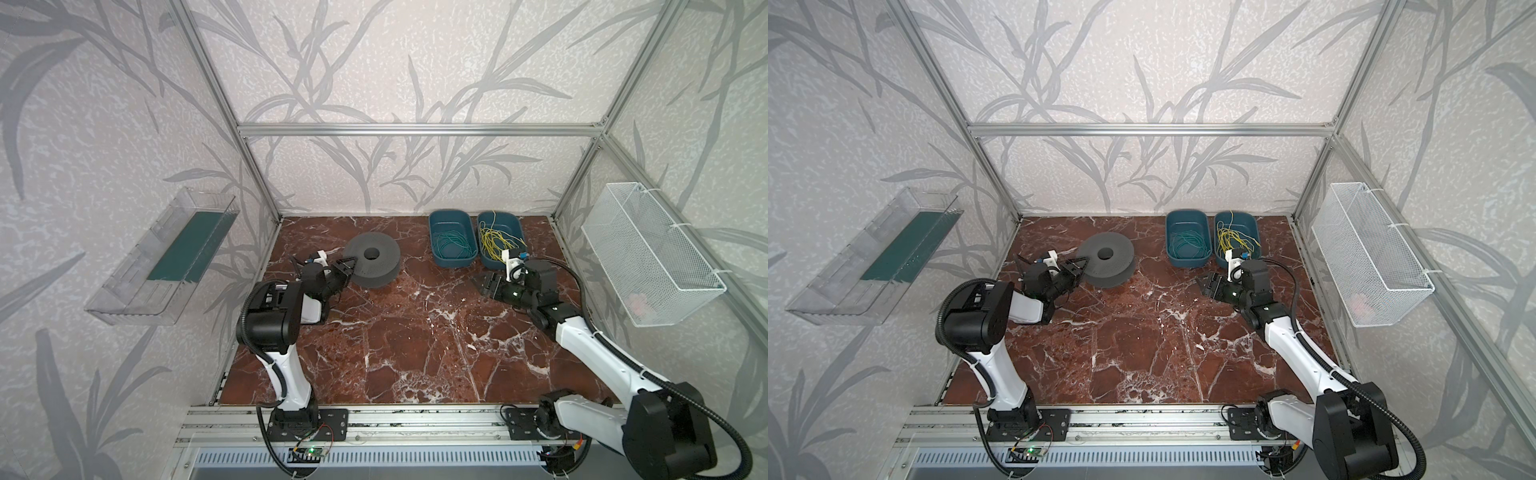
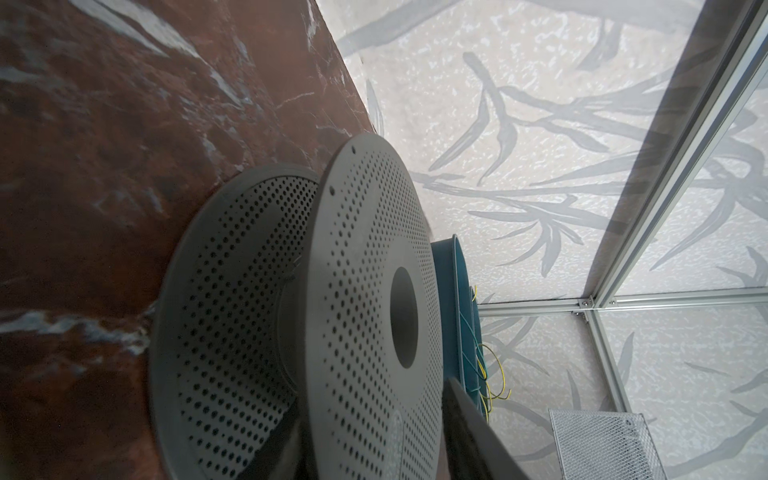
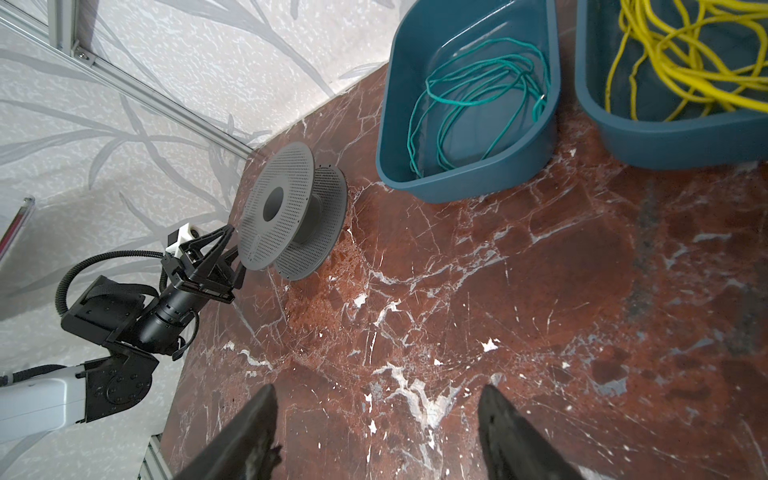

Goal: Wrap the cables
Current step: 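Push the grey spool with the left gripper toward the table center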

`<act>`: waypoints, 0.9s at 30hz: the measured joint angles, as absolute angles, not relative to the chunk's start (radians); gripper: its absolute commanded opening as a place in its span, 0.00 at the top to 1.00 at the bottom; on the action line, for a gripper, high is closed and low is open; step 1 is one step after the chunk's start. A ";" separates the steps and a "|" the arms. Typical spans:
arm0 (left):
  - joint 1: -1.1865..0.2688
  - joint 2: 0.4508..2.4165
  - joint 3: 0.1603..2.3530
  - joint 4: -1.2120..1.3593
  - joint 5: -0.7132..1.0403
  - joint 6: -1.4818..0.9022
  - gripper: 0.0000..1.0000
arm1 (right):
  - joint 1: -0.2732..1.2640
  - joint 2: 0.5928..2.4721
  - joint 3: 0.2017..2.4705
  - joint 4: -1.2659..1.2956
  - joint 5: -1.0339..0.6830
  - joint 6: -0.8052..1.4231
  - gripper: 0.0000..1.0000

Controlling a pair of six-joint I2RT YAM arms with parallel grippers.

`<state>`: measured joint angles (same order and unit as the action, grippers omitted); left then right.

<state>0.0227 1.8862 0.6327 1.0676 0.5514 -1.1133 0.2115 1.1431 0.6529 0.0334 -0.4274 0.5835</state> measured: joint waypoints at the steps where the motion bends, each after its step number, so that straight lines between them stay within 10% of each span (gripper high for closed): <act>1: 0.023 1.895 0.633 1.084 0.551 -1.111 0.57 | 0.212 1.139 0.649 0.032 -0.427 0.583 0.26; 12: 0.039 2.022 0.624 1.347 0.588 -1.172 0.99 | 0.212 1.067 0.635 0.011 -0.405 0.576 0.26; 27: -0.022 1.790 0.414 1.396 0.559 -1.197 1.00 | 0.212 1.030 0.622 -0.051 -0.374 0.569 0.27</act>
